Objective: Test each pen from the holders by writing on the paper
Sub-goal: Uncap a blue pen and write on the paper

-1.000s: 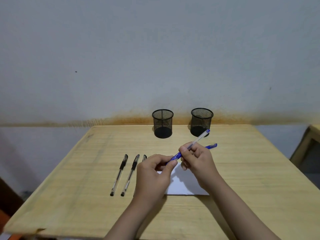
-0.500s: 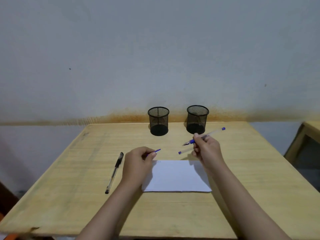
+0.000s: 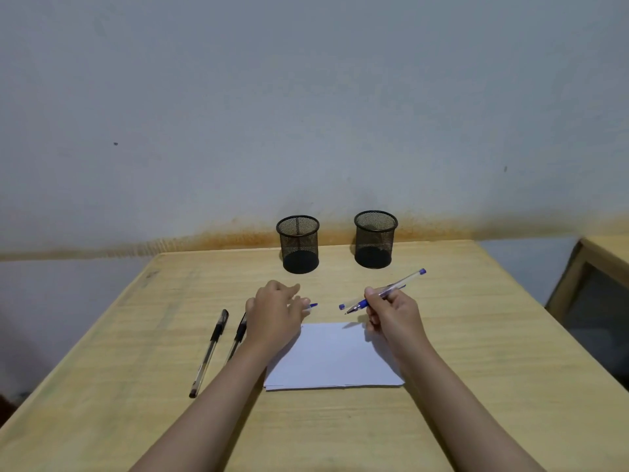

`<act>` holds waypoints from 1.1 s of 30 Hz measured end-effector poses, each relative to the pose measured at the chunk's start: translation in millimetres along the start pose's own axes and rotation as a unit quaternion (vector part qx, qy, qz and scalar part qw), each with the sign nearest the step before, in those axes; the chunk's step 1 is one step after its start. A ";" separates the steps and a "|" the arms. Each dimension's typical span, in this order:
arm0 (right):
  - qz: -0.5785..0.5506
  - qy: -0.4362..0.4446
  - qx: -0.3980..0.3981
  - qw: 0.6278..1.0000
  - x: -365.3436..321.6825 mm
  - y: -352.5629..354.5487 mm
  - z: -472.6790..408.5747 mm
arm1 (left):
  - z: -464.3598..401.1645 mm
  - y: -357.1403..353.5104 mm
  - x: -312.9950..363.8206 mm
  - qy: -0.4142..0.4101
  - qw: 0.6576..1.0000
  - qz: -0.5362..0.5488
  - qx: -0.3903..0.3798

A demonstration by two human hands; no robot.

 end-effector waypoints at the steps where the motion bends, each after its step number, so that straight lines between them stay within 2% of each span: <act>1: -0.005 -0.002 -0.004 1.000 1.5 -0.6 0.0 | 6.6 4.9 1.2 -0.007 1.000 0.021 0.011; 6: 0.001 0.020 -0.029 0.999 3.2 -4.3 -0.6 | 57.9 20.6 5.3 -0.051 0.996 0.066 0.001; 13: 0.105 0.027 -0.061 0.992 10.2 -25.7 -1.2 | 97.6 9.0 -7.8 -0.049 0.992 -0.026 -0.112; 17: 0.165 0.023 -0.064 0.984 17.5 -36.1 -7.1 | 102.0 6.2 -6.5 -0.055 0.990 -0.055 -0.121; 23: 0.184 -0.002 -0.102 0.978 30.9 -44.8 -19.5 | 103.6 4.2 -4.1 -0.065 0.984 -0.088 -0.144; 27: 0.174 0.022 -0.088 0.980 32.7 -51.5 -21.4 | 103.7 2.1 -4.6 -0.069 0.982 -0.090 -0.151; 33: 0.187 0.106 -0.063 0.975 40.8 -50.8 -21.3 | 104.5 3.2 -2.0 -0.061 0.981 -0.075 -0.166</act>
Point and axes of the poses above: each hand's wrist, its own z-axis away from the middle knuckle, its own y-axis out of the back of the hand, x = y × z, the point moved 2 cm from there along -z, towards the middle knuckle, and after that the axes turned 5 degrees about -z, right-handed, at the moved point
